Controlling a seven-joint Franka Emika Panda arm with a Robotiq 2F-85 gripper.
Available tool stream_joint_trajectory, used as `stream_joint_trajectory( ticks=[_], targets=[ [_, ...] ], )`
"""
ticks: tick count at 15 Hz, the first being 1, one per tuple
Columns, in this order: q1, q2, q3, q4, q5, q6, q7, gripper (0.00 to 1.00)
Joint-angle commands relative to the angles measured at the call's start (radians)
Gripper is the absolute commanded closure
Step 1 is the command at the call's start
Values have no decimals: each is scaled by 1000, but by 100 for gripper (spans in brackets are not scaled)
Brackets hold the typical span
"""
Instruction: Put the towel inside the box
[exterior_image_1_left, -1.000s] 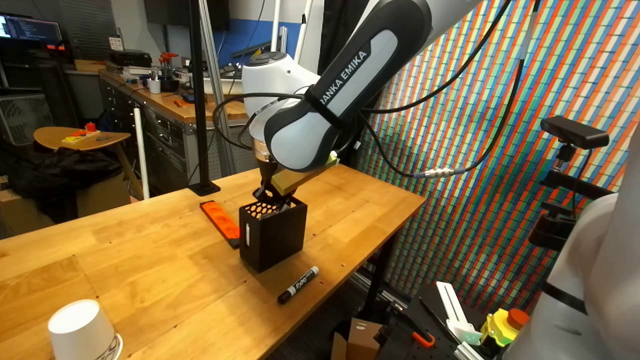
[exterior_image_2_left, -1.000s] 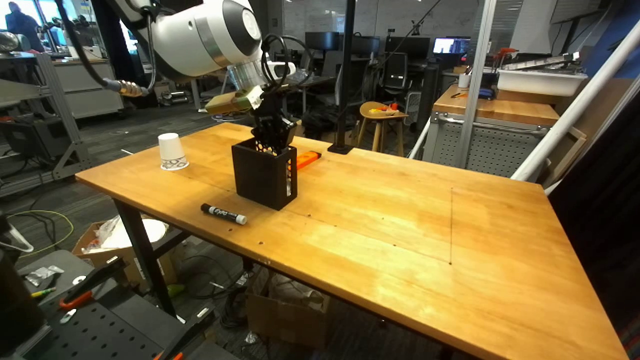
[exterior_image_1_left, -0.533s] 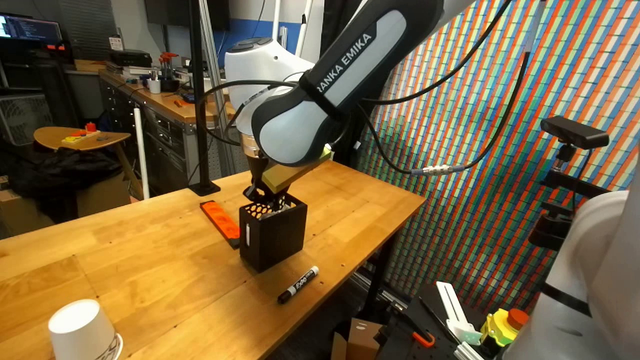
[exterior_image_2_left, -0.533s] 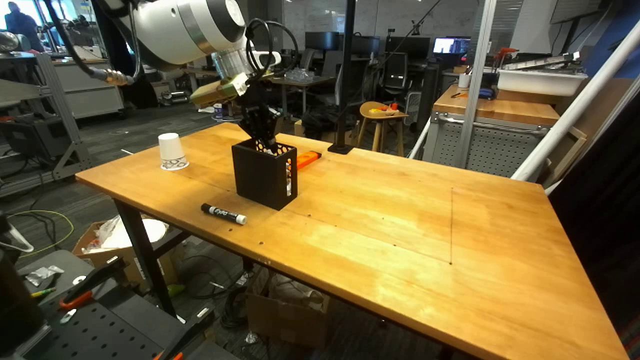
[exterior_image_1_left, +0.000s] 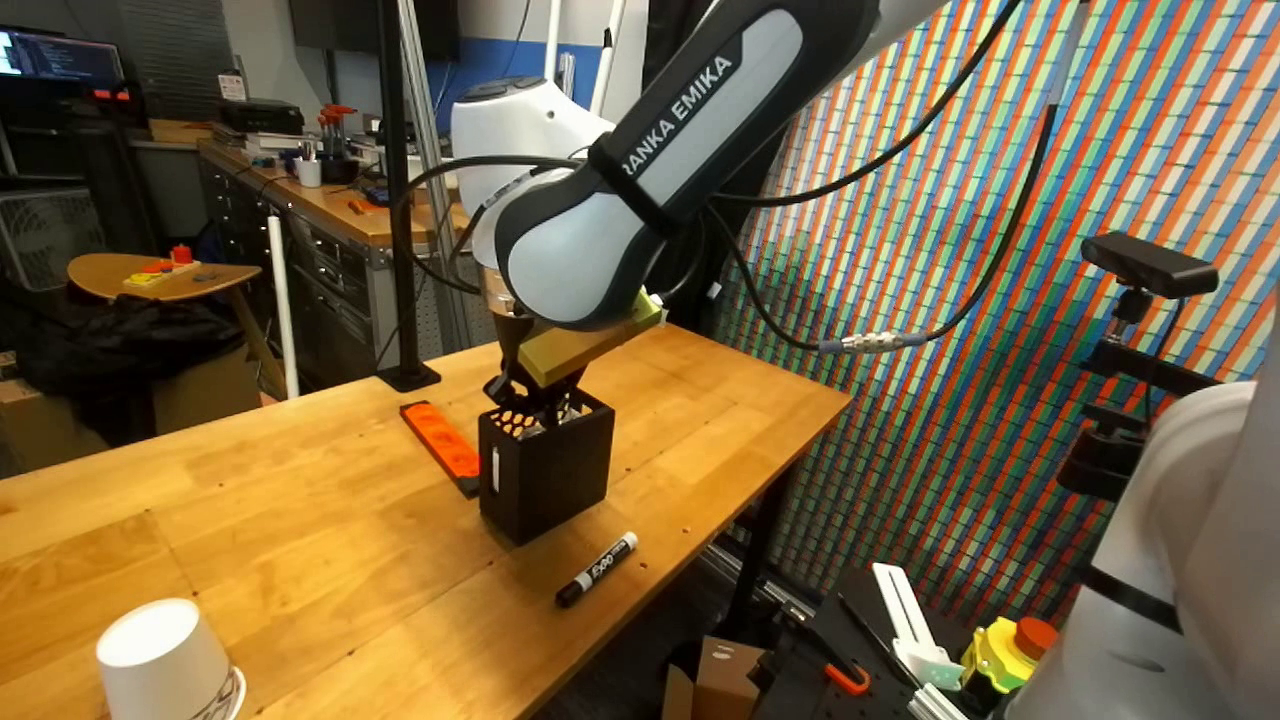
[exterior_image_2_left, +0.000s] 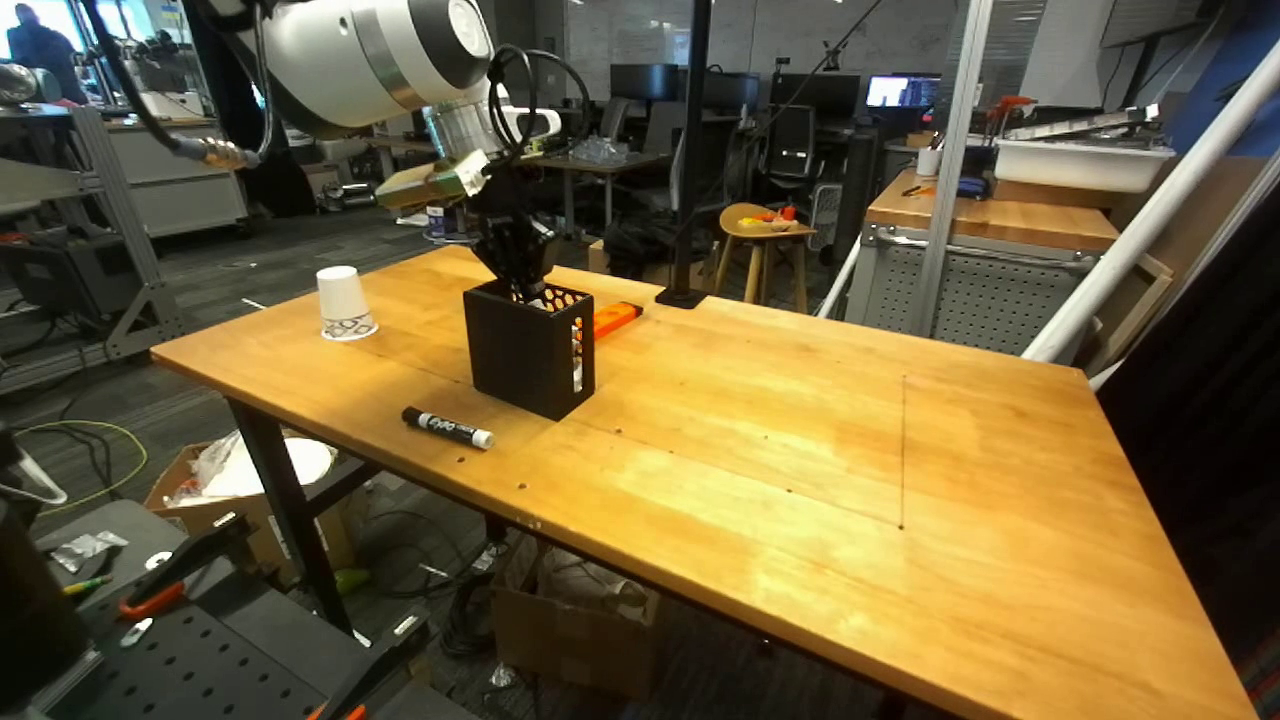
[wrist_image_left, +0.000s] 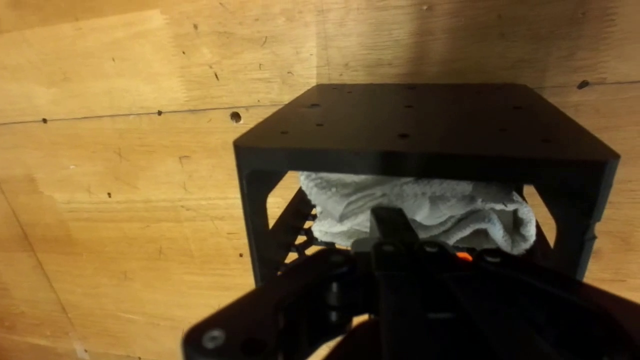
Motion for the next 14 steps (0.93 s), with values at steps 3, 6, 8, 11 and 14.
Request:
stream_joint_trajectory(
  ticks=[3, 6, 8, 11, 14],
  targets=[
    [-27, 35, -14, 21, 100, 59, -55, 97],
    [-34, 73, -17, 29, 162, 79, -87, 97],
    [-35, 103, -17, 35, 198, 88, -110, 97],
    [-33, 152, -18, 49, 243, 84, -147, 97],
    [-34, 198, -21, 64, 277, 79, -184, 97]
  ],
)
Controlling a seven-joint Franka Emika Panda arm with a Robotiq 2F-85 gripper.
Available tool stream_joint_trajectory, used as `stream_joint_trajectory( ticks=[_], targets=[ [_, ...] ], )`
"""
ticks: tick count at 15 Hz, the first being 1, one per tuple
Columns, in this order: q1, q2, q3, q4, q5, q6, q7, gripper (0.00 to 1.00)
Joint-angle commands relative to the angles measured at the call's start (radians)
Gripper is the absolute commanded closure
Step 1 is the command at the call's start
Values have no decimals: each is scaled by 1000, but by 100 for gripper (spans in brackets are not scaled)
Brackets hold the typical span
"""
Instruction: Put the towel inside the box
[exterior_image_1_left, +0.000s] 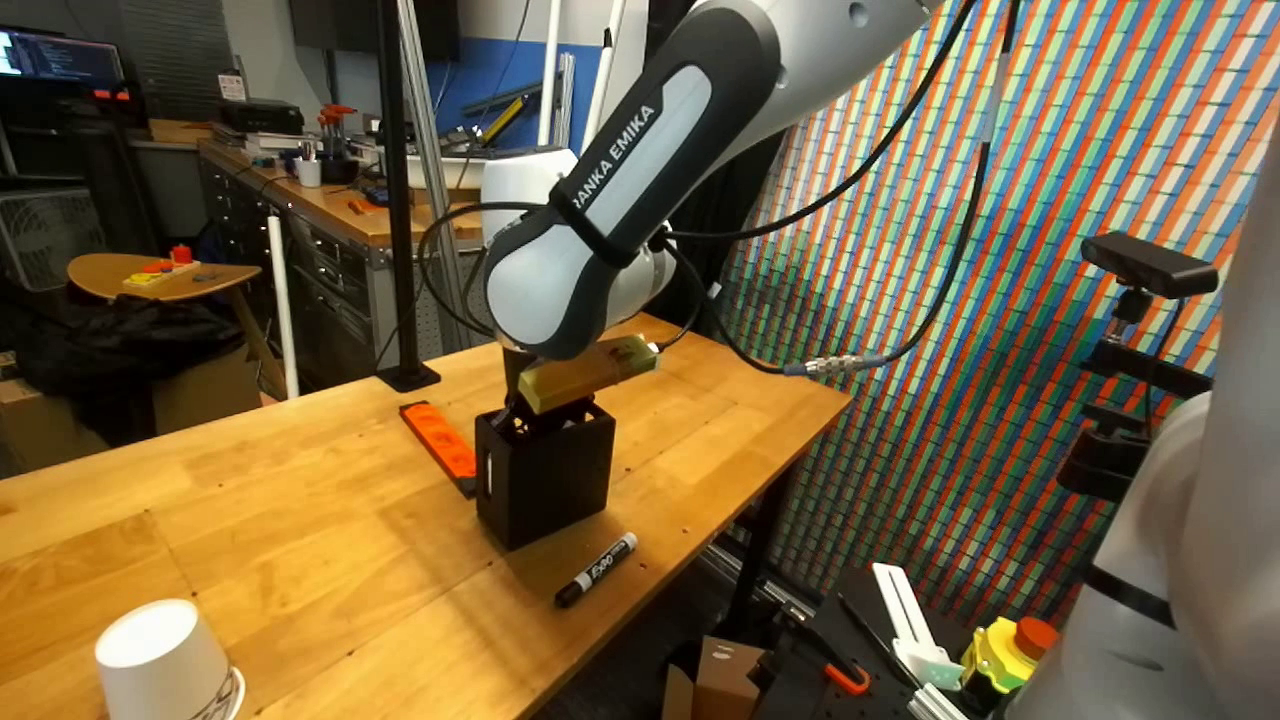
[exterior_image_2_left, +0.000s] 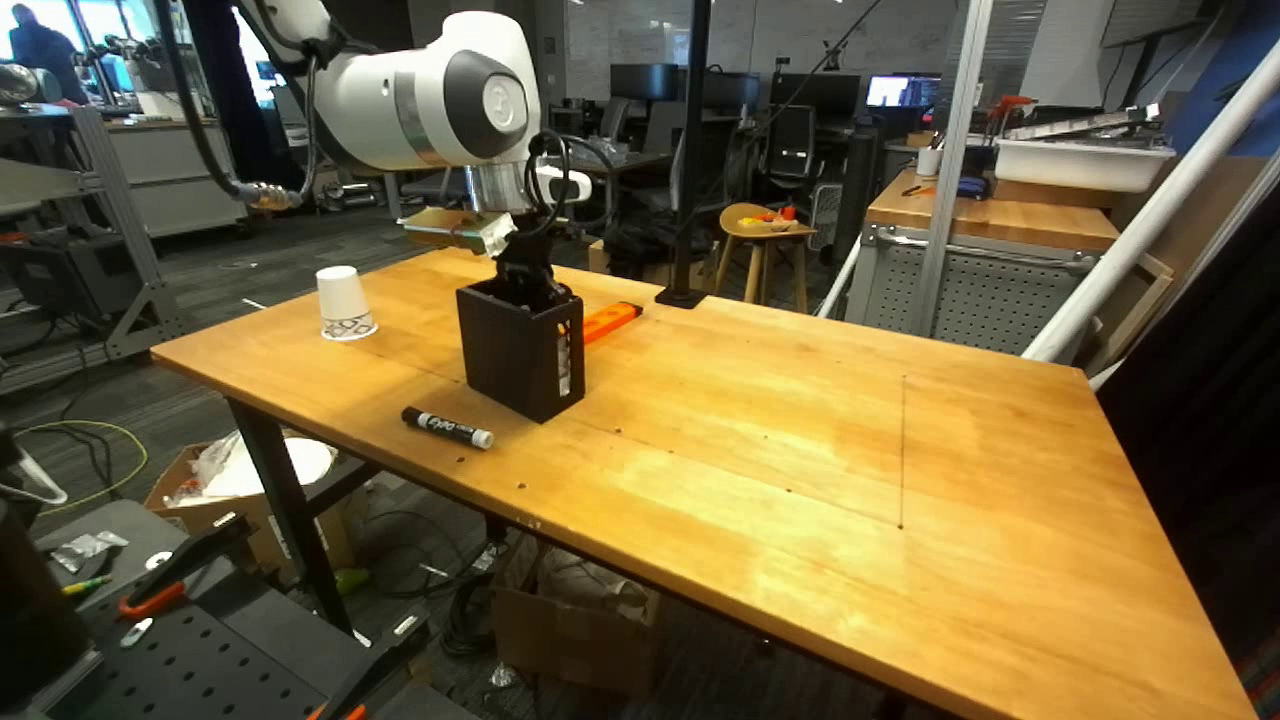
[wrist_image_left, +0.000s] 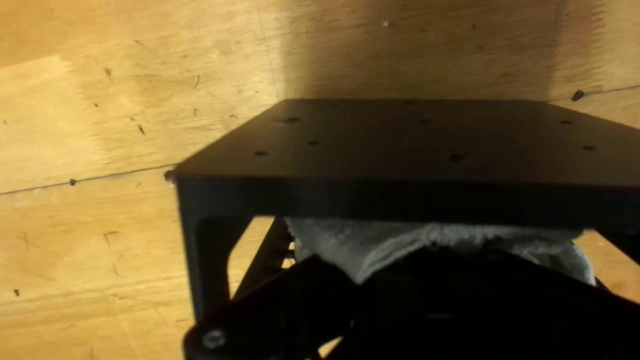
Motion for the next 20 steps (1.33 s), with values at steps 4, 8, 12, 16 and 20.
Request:
stream_joint_trajectory(
  ticks=[4, 8, 12, 16, 20],
  targets=[
    [-9, 88, -3, 64, 92, -2, -94, 98],
    [-15, 85, -9, 74, 113, -14, -115, 98],
    [-10, 50, -24, 75, 78, -23, -114, 97],
    [6, 12, -35, 61, 30, -30, -101, 97],
    [21, -22, -37, 48, -40, -35, -81, 97]
  ],
)
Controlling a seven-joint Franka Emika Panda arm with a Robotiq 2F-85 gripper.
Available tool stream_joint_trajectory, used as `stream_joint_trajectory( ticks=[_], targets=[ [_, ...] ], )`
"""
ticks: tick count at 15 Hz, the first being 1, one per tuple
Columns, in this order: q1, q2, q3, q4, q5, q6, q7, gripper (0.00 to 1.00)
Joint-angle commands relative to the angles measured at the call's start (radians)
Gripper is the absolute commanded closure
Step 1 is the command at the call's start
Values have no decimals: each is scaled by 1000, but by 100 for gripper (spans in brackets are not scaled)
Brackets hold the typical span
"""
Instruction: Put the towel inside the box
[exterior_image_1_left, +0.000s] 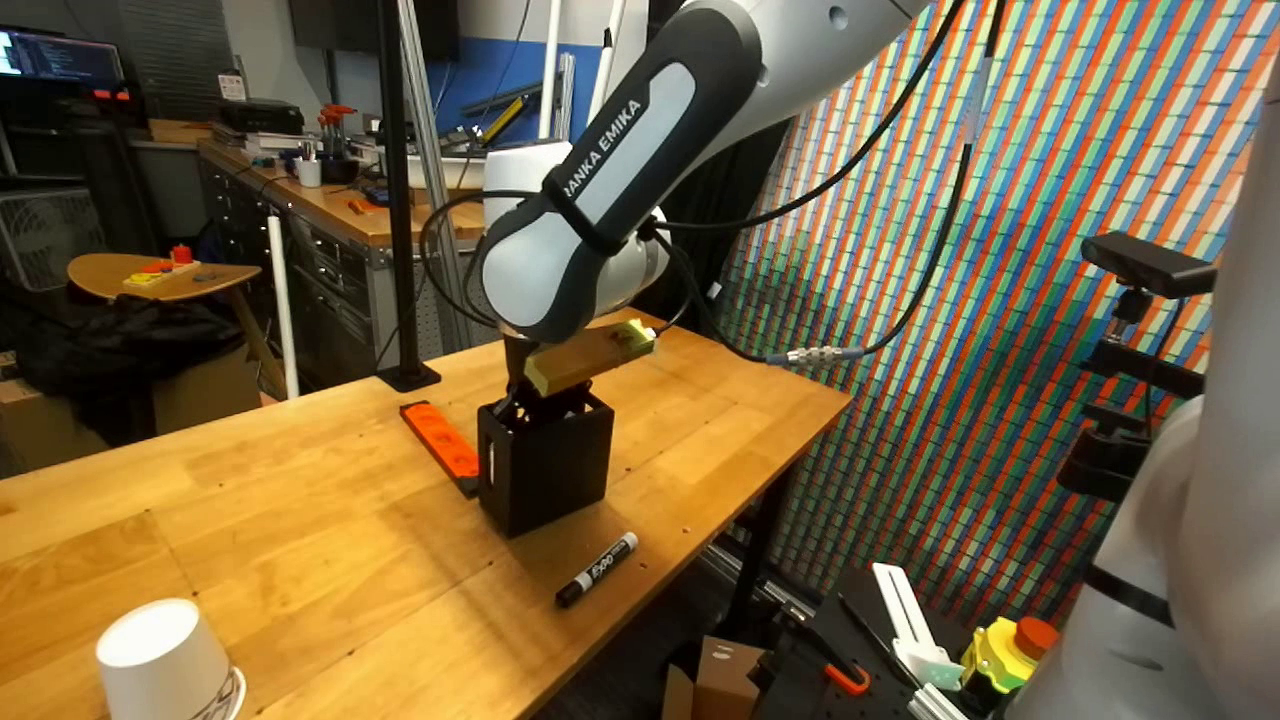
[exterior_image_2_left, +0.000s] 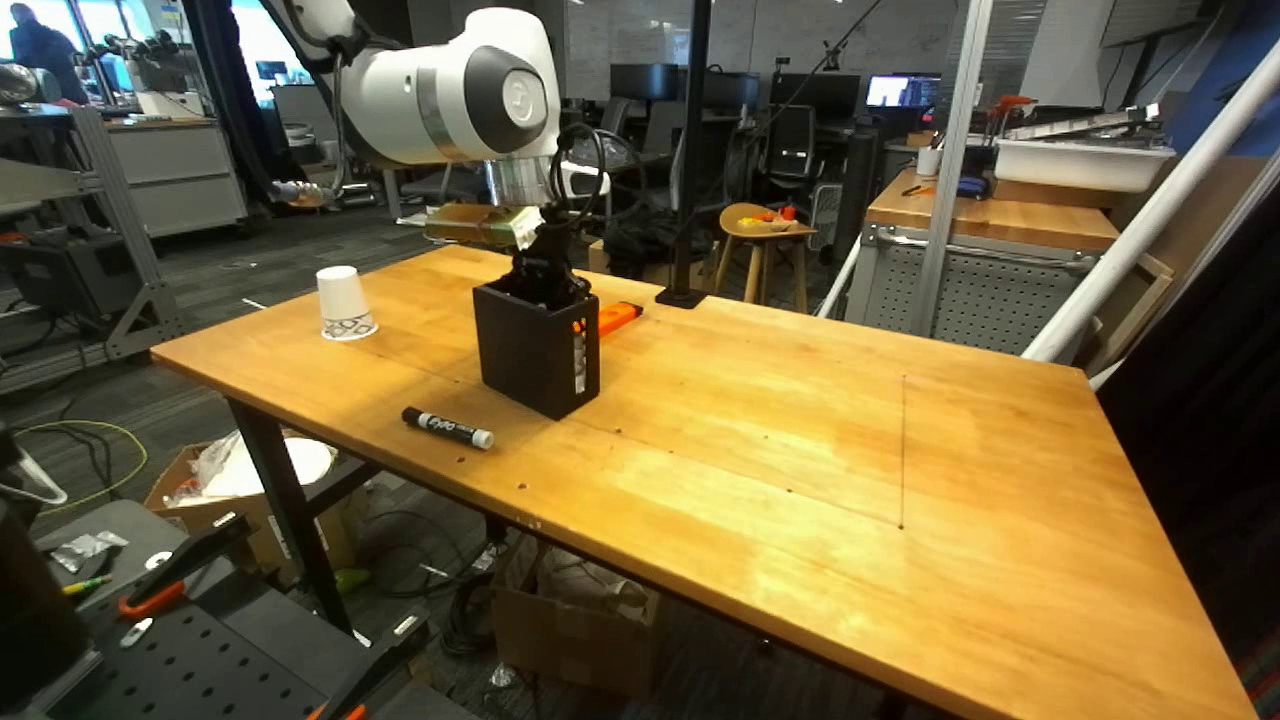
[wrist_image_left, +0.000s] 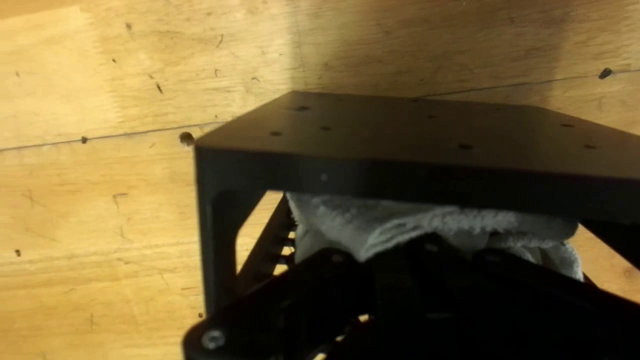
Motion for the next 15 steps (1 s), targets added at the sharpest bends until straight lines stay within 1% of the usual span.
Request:
stream_joint_trajectory(
  ticks=[1, 9, 15],
  targets=[
    [31, -54, -19, -9, -70, -10, 16, 97],
    [49, -127, -6, -38, -176, -18, 59, 97],
    [44, -174, -1, -63, -241, -22, 75, 97]
  ],
)
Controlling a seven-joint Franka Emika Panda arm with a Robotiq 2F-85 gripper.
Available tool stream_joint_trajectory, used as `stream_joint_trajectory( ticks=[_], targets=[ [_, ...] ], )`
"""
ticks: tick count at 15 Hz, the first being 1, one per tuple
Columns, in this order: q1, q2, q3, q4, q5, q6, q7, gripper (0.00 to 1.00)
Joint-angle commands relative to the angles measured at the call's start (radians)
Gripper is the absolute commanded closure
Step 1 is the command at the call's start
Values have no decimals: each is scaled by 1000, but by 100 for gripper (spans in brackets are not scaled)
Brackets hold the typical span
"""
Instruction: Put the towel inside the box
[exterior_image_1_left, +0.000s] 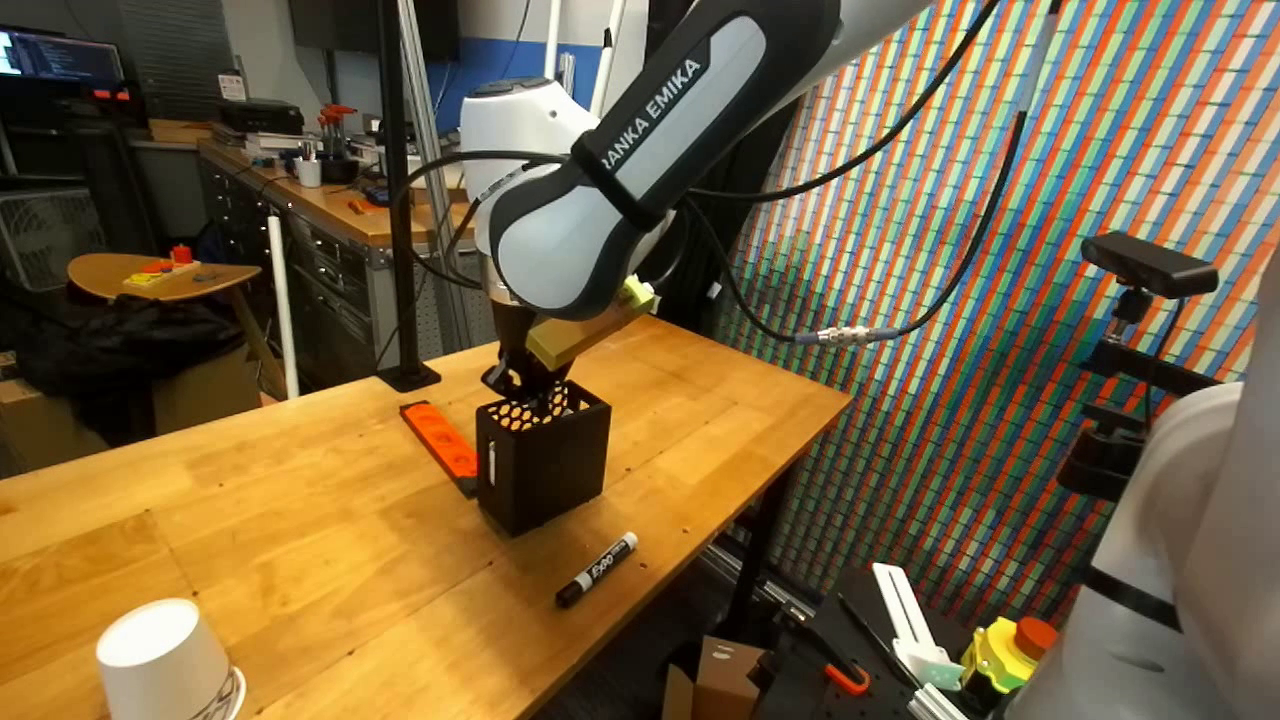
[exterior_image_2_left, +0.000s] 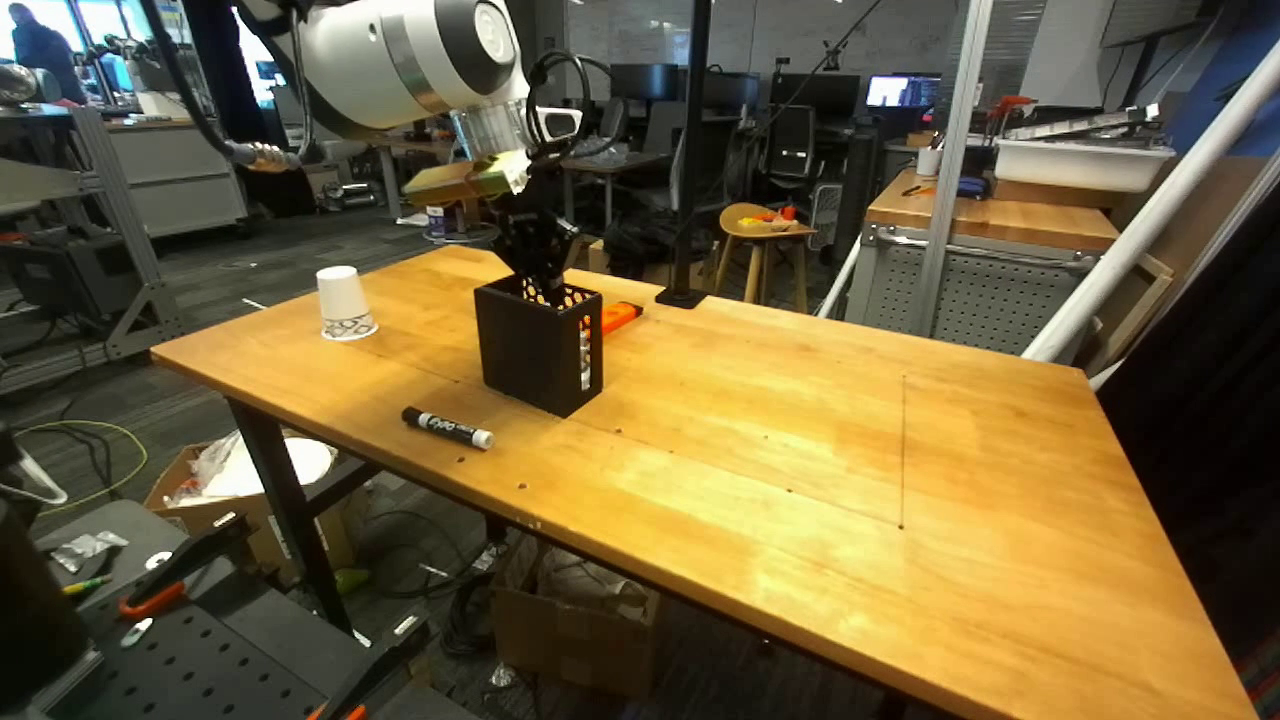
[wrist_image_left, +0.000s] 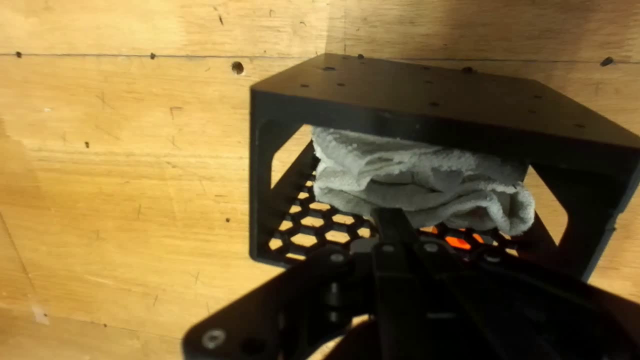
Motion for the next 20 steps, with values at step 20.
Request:
stream_joint_trajectory(
  ticks=[20],
  targets=[
    [-14, -185, 75, -95, -131, -132, 59, 97]
  ],
)
